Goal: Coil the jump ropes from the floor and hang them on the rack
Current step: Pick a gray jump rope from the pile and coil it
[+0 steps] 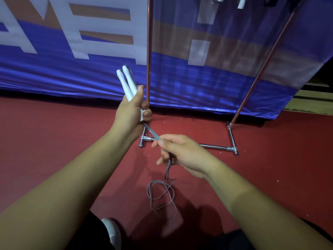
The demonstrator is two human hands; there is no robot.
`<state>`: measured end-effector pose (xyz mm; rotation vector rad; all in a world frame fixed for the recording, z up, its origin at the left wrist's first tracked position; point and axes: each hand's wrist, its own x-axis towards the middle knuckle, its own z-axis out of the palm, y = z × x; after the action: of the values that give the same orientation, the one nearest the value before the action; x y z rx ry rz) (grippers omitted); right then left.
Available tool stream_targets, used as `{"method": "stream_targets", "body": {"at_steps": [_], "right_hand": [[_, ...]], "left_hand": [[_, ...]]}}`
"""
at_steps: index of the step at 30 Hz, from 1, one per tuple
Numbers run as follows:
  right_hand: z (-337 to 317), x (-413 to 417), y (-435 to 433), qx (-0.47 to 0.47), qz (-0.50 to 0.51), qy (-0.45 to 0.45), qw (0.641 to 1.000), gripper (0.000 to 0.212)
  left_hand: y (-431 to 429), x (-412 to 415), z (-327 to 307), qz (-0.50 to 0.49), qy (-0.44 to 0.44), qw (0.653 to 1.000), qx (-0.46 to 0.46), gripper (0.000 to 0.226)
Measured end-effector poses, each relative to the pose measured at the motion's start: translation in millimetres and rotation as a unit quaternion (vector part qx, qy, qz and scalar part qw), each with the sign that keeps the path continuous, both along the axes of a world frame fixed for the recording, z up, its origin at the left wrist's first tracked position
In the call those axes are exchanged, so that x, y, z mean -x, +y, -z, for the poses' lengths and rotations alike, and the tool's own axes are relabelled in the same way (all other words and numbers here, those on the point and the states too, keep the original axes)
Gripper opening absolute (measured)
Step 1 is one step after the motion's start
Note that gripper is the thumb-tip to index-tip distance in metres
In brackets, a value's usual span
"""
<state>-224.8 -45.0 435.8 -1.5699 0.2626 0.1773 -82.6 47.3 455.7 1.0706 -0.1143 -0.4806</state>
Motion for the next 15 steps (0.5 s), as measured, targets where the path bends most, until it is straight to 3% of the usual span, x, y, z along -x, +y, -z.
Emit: {"method": "stream_targets", "body": {"at_steps": [5,9,12,15], "right_hand": [[-14,9,-4,-0.047,-0.01,0.019,0.999,0.008],[-34,15,-36,-0.021,0.006,-0.003,1.0,0.015],[-38,18,-50,0.007,0.023,-0.045,0.999,0.019],[-37,15,-55,0.038,0.105,-0.083,0.99,0.022]], "left_hand": [[2,-13,14,-0.032,-0.089,0.989,-0.113,0.007],[3,-21,19,-0.028,-0.153,0.962,-0.223,0.008],[-3,-13,26,0.01,-0.137,0.947,-0.29,0.012],[-9,1,30,0.088,-0.175,0.929,-0.315,0.008]]}}
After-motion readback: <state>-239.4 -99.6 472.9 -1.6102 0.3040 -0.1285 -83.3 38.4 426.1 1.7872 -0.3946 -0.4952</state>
